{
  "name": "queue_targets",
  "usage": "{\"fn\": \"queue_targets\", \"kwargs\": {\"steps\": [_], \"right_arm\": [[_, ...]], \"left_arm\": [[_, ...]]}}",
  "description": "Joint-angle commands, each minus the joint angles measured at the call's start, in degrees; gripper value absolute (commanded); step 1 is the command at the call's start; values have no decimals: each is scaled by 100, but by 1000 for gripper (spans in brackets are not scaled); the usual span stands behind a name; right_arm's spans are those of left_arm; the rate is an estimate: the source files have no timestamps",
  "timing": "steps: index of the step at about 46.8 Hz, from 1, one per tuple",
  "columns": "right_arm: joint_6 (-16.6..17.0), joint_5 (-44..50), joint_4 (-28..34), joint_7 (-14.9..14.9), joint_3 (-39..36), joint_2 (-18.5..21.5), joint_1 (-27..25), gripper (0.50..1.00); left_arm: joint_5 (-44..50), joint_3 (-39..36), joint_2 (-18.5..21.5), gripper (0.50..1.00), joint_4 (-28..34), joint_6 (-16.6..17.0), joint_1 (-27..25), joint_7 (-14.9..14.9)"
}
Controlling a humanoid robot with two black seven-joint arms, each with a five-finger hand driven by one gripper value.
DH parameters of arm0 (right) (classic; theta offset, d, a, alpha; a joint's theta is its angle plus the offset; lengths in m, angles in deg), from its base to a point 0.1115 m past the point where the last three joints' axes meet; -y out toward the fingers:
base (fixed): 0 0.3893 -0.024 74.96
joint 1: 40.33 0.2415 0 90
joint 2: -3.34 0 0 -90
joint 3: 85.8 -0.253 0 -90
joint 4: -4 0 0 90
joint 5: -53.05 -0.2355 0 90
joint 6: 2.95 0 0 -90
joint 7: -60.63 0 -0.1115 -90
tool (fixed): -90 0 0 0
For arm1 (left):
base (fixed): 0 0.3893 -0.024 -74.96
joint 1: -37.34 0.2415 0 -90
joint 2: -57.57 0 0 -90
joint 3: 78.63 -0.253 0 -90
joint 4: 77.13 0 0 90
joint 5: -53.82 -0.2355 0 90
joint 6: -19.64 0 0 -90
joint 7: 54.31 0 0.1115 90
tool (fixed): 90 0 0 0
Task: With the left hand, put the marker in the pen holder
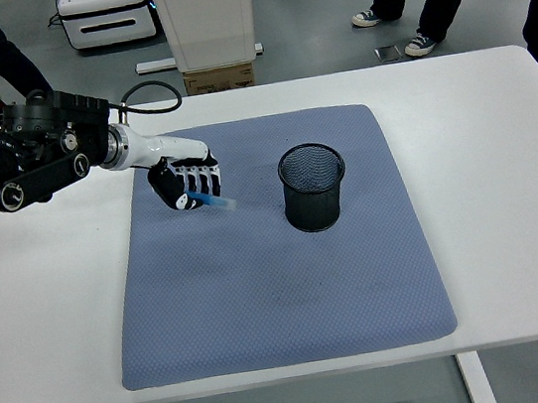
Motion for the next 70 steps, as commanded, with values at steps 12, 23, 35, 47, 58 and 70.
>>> {"fn": "queue_targets", "kwargs": {"steps": [12,23,35,47,58,70], "right_arm": [[0,0,0,1,2,0,0,1000],[0,0,0,1,2,0,0,1000],[0,0,0,1,-7,0,0,1000],[0,0,0,1,-7,0,0,1000],[0,0,0,1,-7,0,0,1000],[0,0,0,1,2,0,0,1000]], "left_arm": [[402,367,-53,500,-52,-18,-123,0],[982,508,-264,500,-43,-27,-193,9],[1211,877,-449,500,-43,-18,-176,9],[1518,1123,-633,500,-52,0,-158,9],[1949,1351,-783,500,-43,79,-44,0],[2739,1501,-800,500,-43,272,184,-158]]}}
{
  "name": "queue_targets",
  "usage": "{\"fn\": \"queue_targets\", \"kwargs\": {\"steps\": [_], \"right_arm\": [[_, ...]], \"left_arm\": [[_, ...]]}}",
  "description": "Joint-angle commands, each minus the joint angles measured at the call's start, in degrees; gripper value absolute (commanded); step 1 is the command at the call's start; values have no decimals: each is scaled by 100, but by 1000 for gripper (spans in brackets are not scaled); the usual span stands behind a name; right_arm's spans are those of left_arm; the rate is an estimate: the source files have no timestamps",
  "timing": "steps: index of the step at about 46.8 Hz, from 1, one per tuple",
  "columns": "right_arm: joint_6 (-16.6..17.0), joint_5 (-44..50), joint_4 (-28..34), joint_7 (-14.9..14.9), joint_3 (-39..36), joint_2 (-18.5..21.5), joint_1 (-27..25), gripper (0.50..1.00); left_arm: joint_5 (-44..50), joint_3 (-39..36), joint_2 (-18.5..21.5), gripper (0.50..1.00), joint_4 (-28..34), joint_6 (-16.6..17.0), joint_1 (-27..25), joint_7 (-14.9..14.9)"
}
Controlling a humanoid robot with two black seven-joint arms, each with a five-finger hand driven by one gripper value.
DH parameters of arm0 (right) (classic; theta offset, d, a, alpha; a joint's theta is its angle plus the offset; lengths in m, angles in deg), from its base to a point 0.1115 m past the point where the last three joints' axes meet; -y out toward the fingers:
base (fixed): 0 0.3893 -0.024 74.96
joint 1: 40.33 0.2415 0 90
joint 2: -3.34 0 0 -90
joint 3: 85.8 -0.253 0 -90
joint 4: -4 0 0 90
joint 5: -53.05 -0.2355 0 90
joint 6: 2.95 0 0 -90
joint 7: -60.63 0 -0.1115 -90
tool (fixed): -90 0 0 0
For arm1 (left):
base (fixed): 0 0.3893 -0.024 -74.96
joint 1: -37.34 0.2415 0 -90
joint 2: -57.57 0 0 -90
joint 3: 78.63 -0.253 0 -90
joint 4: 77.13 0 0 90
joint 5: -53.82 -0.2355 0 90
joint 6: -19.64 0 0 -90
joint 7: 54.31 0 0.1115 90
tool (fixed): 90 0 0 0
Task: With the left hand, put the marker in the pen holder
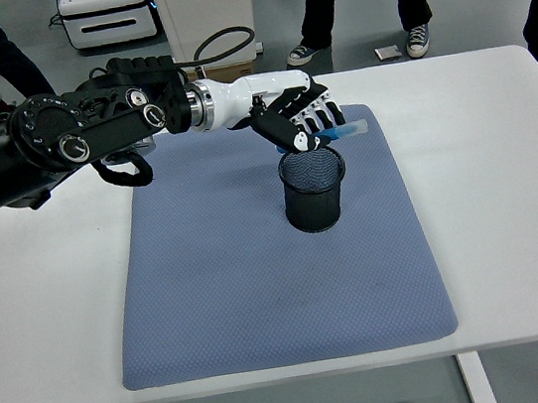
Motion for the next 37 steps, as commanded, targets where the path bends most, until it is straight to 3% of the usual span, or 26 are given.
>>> {"fn": "queue_targets", "kwargs": {"steps": [1,8,30,33,37], "right_arm": [[0,0,0,0,2,0,-1,1000],[0,0,0,0,2,0,-1,1000],[0,0,0,0,2,0,-1,1000],[0,0,0,0,2,0,-1,1000],[0,0,0,0,2,0,-1,1000]], "left_arm": [[387,30,1,500,0,70,37,-49],[906,39,-61,500,0,149,169,-58],[1091,57,-87,505,8,325,407,-190],[1091,65,-61,560,8,325,371,-172],[1109,127,-52,750,8,325,371,-172]]}}
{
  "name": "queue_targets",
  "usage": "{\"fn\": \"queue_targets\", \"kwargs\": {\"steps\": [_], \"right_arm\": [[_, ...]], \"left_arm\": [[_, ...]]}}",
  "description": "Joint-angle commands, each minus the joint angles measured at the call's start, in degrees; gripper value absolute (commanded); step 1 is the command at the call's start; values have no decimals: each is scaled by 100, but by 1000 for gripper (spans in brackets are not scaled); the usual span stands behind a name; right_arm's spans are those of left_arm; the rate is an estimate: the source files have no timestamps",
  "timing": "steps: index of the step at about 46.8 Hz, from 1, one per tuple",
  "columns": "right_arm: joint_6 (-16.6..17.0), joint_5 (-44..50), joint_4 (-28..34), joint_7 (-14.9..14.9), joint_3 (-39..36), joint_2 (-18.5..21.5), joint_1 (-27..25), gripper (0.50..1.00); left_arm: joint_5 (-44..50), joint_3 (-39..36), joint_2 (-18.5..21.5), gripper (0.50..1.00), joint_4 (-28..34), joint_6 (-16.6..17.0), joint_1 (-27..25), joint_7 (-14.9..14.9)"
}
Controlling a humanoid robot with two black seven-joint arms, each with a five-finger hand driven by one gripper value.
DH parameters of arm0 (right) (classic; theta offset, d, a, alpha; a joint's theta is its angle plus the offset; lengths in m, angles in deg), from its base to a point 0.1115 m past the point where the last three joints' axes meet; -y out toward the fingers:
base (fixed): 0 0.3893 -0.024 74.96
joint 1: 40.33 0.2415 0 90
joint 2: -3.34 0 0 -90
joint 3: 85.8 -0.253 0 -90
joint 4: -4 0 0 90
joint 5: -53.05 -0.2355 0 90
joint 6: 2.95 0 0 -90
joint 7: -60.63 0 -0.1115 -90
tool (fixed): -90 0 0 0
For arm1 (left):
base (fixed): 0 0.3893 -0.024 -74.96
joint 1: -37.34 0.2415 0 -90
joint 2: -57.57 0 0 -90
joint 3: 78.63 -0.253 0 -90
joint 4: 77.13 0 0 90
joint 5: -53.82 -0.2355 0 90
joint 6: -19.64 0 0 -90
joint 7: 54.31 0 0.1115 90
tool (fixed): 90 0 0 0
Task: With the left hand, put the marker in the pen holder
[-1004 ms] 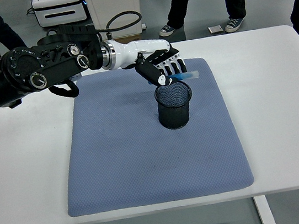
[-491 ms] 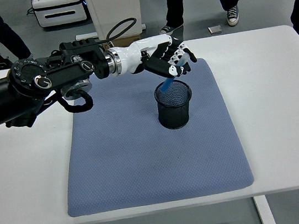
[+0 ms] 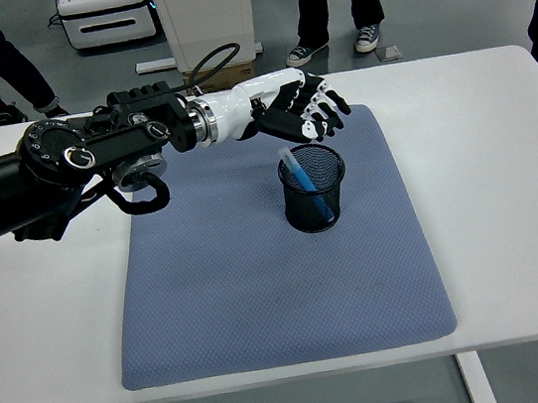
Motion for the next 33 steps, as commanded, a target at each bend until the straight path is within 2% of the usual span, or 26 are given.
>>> {"fn": "queue_targets", "kwargs": {"steps": [1,5,14,22,26,33], "right_arm": [[0,0,0,1,-6,0,0,1000],[0,0,0,1,3,0,0,1000],[0,0,0,1,3,0,0,1000],[0,0,0,1,3,0,0,1000],[0,0,0,1,3,0,0,1000],[0,0,0,1,3,0,0,1000]], "left_arm": [[36,48,6,797,0,1,-3,7],[132,101,67,999,0,1,-3,7],[238,364,497,1000,-18,1,119,7],[220,830,1051,1000,-71,1,664,7],[150,1120,1227,1000,-211,10,989,16],[211,1243,1526,1000,-492,36,1270,-10]]}}
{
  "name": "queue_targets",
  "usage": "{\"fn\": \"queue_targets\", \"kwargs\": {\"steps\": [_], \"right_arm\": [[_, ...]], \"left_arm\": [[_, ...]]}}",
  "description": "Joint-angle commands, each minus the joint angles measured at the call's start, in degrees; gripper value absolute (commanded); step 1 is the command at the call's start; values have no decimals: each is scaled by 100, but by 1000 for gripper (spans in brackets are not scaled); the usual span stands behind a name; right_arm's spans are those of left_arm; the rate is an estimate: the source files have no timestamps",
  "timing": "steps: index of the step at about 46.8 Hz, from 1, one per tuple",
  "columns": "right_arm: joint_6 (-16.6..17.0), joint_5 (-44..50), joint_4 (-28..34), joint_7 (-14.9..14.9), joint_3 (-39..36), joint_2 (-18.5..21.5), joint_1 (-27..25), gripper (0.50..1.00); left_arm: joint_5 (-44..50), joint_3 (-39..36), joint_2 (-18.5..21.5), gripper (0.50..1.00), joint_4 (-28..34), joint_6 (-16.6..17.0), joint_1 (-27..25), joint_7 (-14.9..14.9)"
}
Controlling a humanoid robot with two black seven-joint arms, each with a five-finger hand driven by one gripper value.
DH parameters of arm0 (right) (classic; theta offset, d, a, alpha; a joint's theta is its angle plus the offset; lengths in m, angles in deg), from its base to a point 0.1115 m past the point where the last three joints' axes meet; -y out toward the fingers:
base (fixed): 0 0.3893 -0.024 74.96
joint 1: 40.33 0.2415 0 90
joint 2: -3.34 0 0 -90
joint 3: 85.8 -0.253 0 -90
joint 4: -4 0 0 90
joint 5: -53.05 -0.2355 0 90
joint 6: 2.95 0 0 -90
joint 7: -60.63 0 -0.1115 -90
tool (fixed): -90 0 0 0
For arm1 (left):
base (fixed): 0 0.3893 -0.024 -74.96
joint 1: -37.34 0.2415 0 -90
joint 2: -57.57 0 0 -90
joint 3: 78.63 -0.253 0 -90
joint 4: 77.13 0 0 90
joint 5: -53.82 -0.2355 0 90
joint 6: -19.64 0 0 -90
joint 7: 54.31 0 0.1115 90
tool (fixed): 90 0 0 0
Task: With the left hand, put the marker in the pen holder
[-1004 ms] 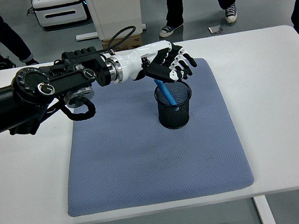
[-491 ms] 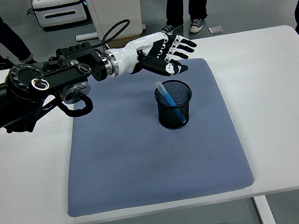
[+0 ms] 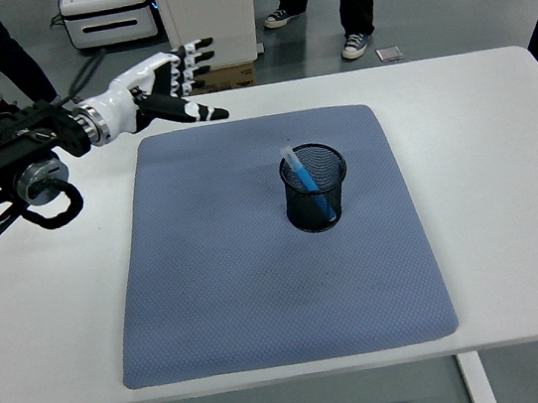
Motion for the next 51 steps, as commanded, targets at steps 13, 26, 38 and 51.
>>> {"fn": "queue_targets", "kwargs": {"steps": [13,26,38,51], "right_arm": [[0,0,0,2,3,0,0,1000],[0,0,0,2,3,0,0,1000],[-18,17,9,2,-6,0,0,1000],[-26,9,9,2,-6,0,0,1000]], "left_arm": [[195,1484,216,1000,-328,615,1320,-648],[222,2100,577,1000,-346,580,1883,-648],[248,2530,761,1000,-425,571,2445,-665],[336,3084,929,1000,-416,510,2876,-665]]}}
